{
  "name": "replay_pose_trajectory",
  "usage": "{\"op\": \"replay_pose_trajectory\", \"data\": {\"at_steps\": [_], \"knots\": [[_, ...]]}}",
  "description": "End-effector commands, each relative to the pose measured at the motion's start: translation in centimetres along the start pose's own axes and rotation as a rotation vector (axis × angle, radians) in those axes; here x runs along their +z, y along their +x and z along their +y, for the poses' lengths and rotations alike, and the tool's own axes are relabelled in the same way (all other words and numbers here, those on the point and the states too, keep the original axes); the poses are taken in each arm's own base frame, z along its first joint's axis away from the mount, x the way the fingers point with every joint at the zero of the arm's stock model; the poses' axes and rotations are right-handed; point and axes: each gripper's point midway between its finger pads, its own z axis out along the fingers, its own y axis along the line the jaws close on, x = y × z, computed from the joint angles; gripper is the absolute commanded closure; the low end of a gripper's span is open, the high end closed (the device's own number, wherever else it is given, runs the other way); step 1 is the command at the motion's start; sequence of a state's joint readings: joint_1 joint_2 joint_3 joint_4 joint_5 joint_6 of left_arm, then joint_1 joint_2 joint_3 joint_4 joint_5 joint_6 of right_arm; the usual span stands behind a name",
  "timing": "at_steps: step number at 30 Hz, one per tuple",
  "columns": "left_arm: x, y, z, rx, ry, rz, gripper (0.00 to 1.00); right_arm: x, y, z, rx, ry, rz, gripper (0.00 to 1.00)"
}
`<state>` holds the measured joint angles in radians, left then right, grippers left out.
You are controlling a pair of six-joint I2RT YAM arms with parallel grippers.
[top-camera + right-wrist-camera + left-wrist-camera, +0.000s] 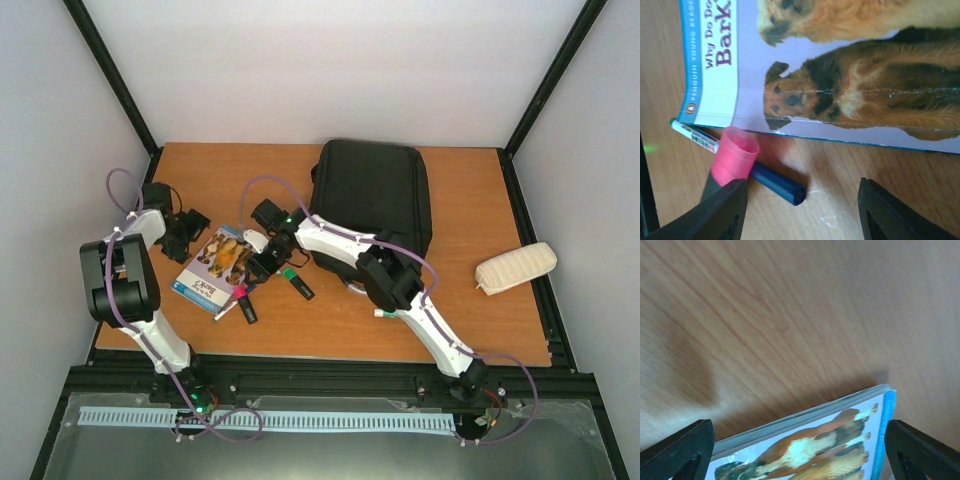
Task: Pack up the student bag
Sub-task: Adjust the book at the center of the board.
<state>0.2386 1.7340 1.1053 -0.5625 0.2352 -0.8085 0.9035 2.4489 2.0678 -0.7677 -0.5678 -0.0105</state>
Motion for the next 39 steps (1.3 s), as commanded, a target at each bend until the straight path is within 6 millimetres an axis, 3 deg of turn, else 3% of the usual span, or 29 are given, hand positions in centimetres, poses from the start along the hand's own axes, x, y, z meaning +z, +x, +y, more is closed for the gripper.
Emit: {"op": "replay_pose_trajectory", "data": {"at_steps": [1,6,14,22,26,29,32,34,39], "knots": [[0.6,1.3,1.2,0.021,-0.032,0.059,0.04,1.7,0.9,-0.5,0.055,-0.025,0.036,0.37],[0.5,2.1,2.1,0.024,-0.053,0.078,0.04,2.1,-0.1,-1.2,0.048,-0.004,0.022,0.35],[0.7,5.7,4.1,0.011,-0.037,0.168,0.05,2.1,-3.8,-3.5,0.026,0.022,-0.076,0.32],[-0.8,7.2,5.1,0.038,-0.028,0.167,0.05,-1.1,-7.9,-6.9,-0.031,0.103,-0.221,0.29],[-1.8,6.9,5.9,0.060,-0.073,0.119,0.06,-2.8,-7.9,-7.9,-0.017,0.115,-0.229,0.28],[-3.9,6.0,5.7,0.074,-0.060,0.024,0.09,-3.3,-7.3,-7.5,0.002,0.097,-0.209,0.29],[-5.6,5.9,4.4,0.109,0.021,-0.026,0.16,-3.4,-6.5,-6.4,0.021,0.045,-0.190,0.31],[-6.0,6.6,3.7,0.132,0.073,-0.007,0.27,-3.5,-6.2,-5.5,0.024,0.011,-0.180,0.32],[-6.0,8.0,4.5,0.146,0.103,0.005,0.55,-3.7,-6.0,-4.1,0.009,0.004,-0.173,0.35]]}}
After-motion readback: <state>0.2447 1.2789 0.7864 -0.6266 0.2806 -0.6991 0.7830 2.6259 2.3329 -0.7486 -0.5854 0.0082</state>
